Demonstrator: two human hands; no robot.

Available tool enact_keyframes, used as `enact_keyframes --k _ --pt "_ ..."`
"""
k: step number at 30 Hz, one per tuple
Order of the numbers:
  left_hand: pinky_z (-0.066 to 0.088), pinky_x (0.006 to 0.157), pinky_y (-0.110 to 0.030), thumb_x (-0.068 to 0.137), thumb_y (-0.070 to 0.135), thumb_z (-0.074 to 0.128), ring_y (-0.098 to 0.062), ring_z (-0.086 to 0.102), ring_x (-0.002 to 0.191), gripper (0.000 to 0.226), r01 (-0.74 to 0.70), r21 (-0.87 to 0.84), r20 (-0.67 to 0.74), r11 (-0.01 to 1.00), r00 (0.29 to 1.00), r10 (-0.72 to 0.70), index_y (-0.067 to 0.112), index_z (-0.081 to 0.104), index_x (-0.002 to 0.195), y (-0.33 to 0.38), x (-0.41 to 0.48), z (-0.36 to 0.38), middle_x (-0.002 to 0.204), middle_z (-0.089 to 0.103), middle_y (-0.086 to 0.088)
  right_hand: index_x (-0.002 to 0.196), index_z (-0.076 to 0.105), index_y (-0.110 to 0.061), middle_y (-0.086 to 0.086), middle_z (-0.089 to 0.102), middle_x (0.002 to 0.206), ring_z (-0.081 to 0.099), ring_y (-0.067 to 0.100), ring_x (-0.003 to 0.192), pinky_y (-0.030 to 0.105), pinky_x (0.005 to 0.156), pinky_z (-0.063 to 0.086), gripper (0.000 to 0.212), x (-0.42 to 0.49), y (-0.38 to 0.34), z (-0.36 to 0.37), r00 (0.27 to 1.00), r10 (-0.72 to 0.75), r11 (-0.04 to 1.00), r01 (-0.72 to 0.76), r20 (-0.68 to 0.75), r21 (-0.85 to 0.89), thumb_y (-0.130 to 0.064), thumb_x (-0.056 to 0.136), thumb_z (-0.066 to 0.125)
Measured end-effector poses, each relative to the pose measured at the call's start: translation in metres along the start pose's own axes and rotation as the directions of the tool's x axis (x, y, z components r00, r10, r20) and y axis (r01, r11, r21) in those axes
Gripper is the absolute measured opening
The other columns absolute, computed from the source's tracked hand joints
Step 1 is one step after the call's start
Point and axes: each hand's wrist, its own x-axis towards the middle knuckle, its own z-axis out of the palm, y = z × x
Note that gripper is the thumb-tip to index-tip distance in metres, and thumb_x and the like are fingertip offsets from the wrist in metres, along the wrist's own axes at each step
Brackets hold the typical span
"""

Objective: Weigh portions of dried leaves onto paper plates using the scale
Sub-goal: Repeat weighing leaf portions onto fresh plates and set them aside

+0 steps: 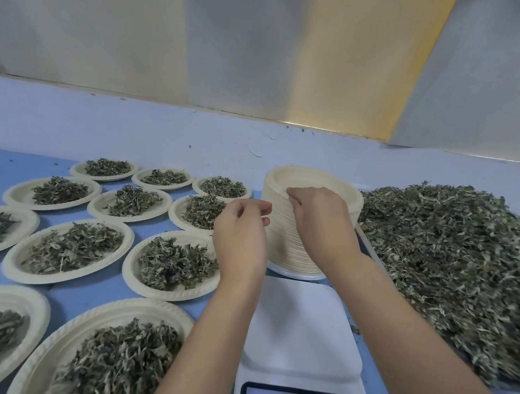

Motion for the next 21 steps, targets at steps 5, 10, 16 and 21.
enact_keyframes --k 5,10,16,21 --pt "0.046 0.075 -0.029 0.087 0.005 0.042 -0.011 0.059 0.068 0.029 0.015 -0.023 -0.002 1.000 1.000 -0.015 0.016 0.065 0.074 -0.001 0.001 -0.001 0.080 0.068 0.003 0.107 0.066 -0.003 0.017 0.066 0.097 0.055 0.032 0.092 0.042 0.079 0.043 0.028 0.000 -0.002 0.006 0.995 -0.005 0.999 0.010 -0.097 0.049 0.002 0.090 0.045" --pt "0.048 0.077 -0.031 0.089 0.005 0.042 -0.011 0.059 0.066 0.028 0.037 -0.028 0.011 0.999 0.999 -0.036 0.015 0.065 0.076 -0.001 0.003 -0.002 0.080 0.068 0.001 0.109 0.067 0.002 0.019 0.067 0.088 0.055 0.036 0.088 0.034 0.074 0.038 0.029 -0.004 -0.007 0.007 0.967 -0.062 0.986 0.098 -0.247 0.134 0.009 0.087 0.050" --pt "0.052 0.074 -0.033 0.095 0.023 0.051 -0.015 0.064 0.069 0.022 0.066 -0.098 0.023 0.993 0.998 -0.064 0.012 0.065 0.084 0.006 0.009 -0.010 0.085 0.071 -0.006 0.095 0.070 0.008 0.016 0.072 0.092 0.069 0.031 0.082 0.046 0.090 0.051 0.033 -0.025 -0.025 0.013 0.823 -0.310 0.913 0.398 -0.476 0.094 0.021 0.065 0.067" --pt "0.048 0.064 -0.031 0.090 0.017 0.060 -0.019 0.052 0.065 0.026 0.020 -0.077 -0.043 0.997 0.999 -0.024 0.007 0.053 0.067 0.014 0.014 -0.025 0.066 0.055 -0.010 0.098 0.072 0.002 0.009 0.073 0.097 0.069 0.026 0.088 0.045 0.096 0.049 0.024 -0.046 -0.042 0.021 0.774 -0.340 0.877 0.467 -0.535 0.117 0.007 0.076 0.066"
